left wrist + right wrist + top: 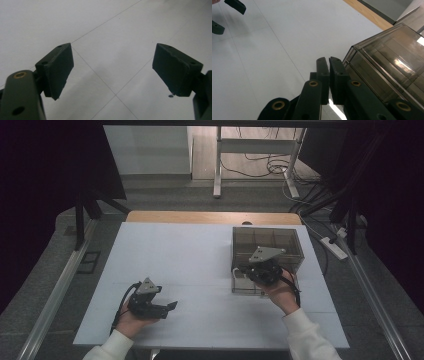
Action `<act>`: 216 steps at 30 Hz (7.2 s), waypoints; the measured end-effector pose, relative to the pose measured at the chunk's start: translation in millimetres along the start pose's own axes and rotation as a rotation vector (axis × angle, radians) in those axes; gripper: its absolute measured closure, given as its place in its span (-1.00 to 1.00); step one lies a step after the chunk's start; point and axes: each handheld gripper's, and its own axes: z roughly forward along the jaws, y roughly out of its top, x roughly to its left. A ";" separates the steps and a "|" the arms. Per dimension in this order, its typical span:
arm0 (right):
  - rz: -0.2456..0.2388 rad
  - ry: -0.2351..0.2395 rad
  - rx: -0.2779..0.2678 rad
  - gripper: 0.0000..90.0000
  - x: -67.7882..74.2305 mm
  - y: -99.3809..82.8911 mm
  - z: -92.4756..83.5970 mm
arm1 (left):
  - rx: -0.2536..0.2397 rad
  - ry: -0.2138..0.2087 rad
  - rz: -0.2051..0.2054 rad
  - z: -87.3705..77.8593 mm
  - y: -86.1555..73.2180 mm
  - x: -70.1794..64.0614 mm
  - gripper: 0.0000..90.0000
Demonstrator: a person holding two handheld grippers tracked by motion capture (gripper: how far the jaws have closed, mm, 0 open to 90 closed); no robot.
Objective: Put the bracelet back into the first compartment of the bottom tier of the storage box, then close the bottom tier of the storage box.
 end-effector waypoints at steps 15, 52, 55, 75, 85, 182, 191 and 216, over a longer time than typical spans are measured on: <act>0.007 -0.021 0.015 0.92 -3.6 -9.6 4.1 | 0.006 0.002 0.003 0.9 -0.6 -0.2 -0.62; 0.082 -0.015 -0.009 -0.04 -12.3 -29.4 1.9 | 0.001 0.002 -0.005 0.6 -1.0 -0.2 -0.62; 0.094 -0.013 -0.023 -0.09 -13.6 -33.4 -0.6 | -0.004 -0.003 -0.009 0.5 -0.7 -0.3 -0.62; 0.123 -0.065 -0.053 -0.18 -18.9 -58.9 -15.5 | -0.017 -0.015 -0.020 0.0 1.0 0.1 -0.63; 0.150 -0.095 -0.072 -0.23 -13.5 -80.1 -34.3 | -0.015 -0.019 -0.019 2.0 3.7 1.9 -0.64; 0.103 -0.159 0.122 0.99 -9.2 -143.2 -26.4 | 0.006 -0.008 0.014 6.4 6.1 -1.3 -0.63; 0.102 -0.166 0.118 0.99 -10.2 -142.9 -25.8 | 0.009 -0.009 0.016 6.7 6.2 -1.4 -0.63; 0.114 -0.191 0.108 0.99 -18.1 -140.9 -19.4 | 0.008 -0.007 0.012 7.1 6.2 -1.5 -0.64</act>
